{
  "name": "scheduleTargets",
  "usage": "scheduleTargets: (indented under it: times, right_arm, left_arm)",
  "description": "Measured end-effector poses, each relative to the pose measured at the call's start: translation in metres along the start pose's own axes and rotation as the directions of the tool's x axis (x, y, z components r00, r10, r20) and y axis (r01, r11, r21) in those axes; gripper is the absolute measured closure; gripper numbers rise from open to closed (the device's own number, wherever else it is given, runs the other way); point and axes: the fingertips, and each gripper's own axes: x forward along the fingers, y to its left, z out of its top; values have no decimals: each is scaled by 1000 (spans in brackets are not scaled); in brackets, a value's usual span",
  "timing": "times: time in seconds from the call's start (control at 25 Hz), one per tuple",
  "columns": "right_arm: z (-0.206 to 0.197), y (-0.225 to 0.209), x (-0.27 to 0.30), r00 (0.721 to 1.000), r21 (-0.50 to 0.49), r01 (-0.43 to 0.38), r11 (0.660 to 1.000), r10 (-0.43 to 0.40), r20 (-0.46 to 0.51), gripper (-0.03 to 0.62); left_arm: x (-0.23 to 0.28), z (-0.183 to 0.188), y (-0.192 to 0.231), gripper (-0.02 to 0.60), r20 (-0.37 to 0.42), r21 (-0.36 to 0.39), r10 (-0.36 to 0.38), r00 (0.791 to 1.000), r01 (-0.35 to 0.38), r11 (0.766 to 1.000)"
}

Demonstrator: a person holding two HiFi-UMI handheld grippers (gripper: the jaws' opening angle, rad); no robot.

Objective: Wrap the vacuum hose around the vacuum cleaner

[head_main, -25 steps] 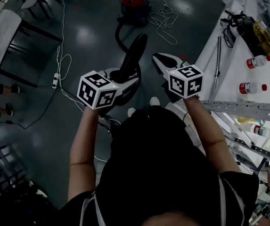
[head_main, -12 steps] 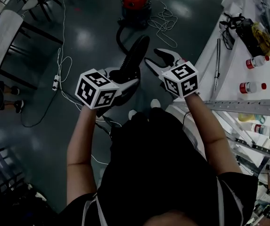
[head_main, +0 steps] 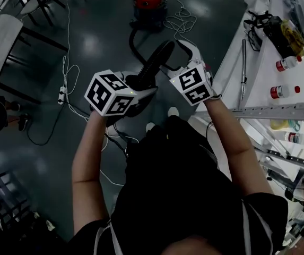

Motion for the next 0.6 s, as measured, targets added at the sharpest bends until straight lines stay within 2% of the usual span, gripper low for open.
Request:
scheduleTargets:
  times: [0.16,0.28,0.36,0.48,0.6]
  right_arm:
    - [-3,-2,12,999,-187,9,982,-15,-31,197]
    - [-3,-13,24,999,-276,22,961,-30,-23,198]
    - [-3,-23,33,1000,-275,24,961,-26,-6,226]
    - [0,-41,45,999,-230,30,973,-26,19,338]
    - [0,-58,62,1000,-219,9,976,-8,4,359]
  left_arm:
    - [11,7,-2,436,-18,19,-32,999,32,999]
    - [16,13,0,436,-46,46,-53,998,55,997]
    - [20,20,2,435,-49,53,-78,996,81,995]
    - [24,35,11,434,-41,46,-108,993,110,993]
    - [29,50,30,430,-46,46,-119,992,121,992]
